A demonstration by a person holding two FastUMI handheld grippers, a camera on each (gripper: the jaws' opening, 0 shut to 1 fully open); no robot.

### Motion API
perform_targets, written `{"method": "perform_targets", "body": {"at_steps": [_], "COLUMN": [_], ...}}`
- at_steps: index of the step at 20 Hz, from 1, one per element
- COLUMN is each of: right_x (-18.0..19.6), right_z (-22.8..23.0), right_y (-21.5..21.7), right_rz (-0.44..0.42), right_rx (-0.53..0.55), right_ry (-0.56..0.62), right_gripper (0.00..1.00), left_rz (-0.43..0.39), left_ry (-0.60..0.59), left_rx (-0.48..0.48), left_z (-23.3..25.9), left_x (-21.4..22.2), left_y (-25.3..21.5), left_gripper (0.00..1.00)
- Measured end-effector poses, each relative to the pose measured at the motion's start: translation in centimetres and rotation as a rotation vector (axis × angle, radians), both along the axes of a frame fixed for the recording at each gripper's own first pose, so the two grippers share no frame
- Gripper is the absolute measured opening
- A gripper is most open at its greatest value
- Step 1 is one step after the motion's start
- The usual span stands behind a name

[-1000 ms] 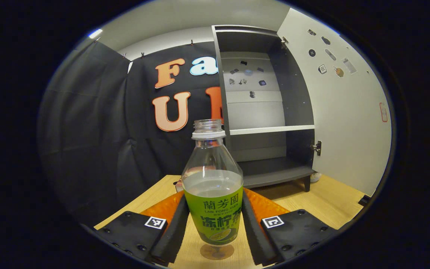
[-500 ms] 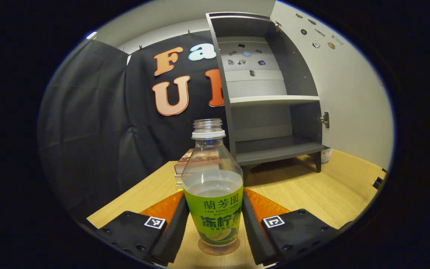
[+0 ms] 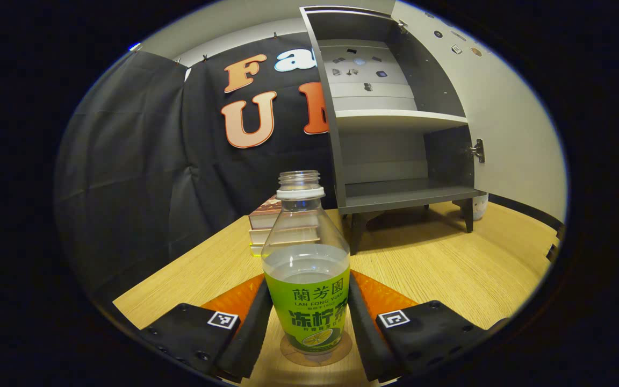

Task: Open the cabinet door with the right hand, grasp the bottle in the cabinet with the left hand and place it on the coaster, then close the cabinet door with the right hand.

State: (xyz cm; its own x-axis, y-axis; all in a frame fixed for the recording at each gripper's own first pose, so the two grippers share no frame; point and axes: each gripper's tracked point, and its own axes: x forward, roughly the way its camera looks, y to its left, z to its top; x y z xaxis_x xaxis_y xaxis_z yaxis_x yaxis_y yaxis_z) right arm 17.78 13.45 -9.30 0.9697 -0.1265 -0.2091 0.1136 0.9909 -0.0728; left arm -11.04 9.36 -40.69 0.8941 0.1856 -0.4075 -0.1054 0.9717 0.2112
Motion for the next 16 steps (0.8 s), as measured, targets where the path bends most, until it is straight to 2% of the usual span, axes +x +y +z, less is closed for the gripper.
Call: {"method": "perform_targets", "body": {"at_steps": [6,11,16], "right_x": [0.3,-0.1,-0.7], "right_z": [-0.1,-0.4,-1.0], "right_y": [0.3,0.2,-0.1], "right_rz": [0.007,0.006,-0.012], "right_rx": [0.003,0.003,0.018], "right_ry": [-0.002,-0.003,0.006], "right_gripper": [0.76,0.76,0.79], "left_rz": [-0.008,-0.003,-0.031], "left_ry": [0.018,0.048,0.065], "left_rx": [-0.001,0.007,0.029], "left_z": [0.1,0.5,1.7], "left_x": [-1.0,-0.5,-0.1], "left_y": [-0.2,0.3,0.6], "left_gripper": [0.81,0.85,0.90]}}
